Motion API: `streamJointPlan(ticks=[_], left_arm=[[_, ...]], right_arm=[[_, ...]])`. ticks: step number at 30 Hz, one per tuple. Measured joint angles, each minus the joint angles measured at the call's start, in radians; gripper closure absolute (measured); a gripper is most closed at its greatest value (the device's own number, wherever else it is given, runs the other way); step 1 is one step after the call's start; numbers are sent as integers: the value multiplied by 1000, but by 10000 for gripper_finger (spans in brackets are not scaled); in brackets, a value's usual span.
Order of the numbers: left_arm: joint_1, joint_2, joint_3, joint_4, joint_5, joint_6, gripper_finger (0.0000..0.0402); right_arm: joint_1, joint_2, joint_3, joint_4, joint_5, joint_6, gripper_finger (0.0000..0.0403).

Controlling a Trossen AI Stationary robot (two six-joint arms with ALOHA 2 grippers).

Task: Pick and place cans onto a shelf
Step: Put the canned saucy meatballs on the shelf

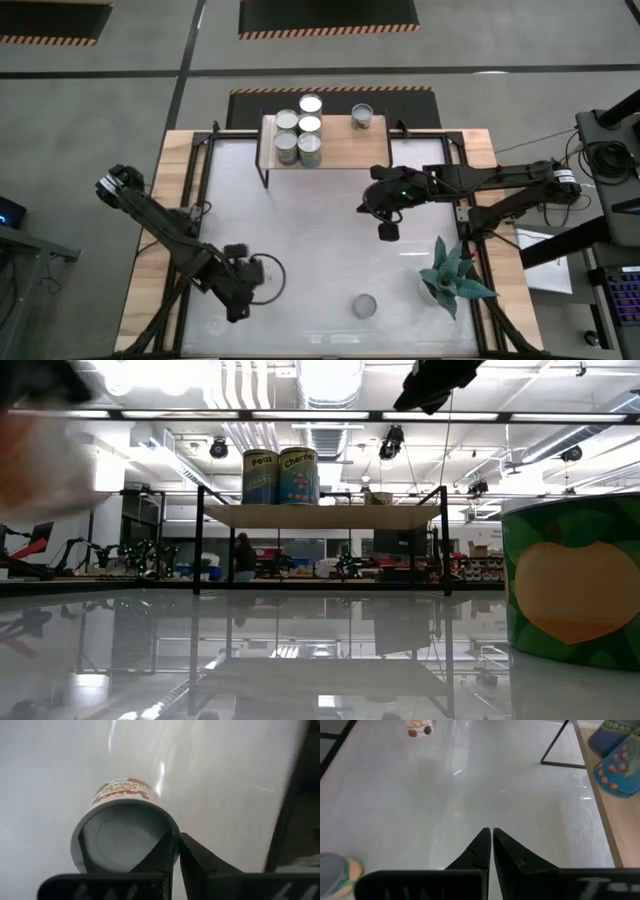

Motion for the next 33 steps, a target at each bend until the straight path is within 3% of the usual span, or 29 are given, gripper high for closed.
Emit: streamJointPlan(ticks=[6,8,10,17,25,33], left_arm=[[9,21,206,-5,-246,726,400],[37,37,259,-11,-347,889,400],[83,52,309,-9,-380,1026,401],[262,87,423,-11,-358,1402,401],[485,152,545,0,-185,1759,401],[697,330,803,-32,-47,1949,401]], right_arm=[[24,-56,-5,-33,0,-4,394],[29,-81,-14,-31,0,-11,394],[29,-108,-28,-31,0,-16,394],[28,-214,-88,4,0,-16,394],[28,-266,-98,32,0,-31,394],[28,-263,-98,44,0,-41,394]])
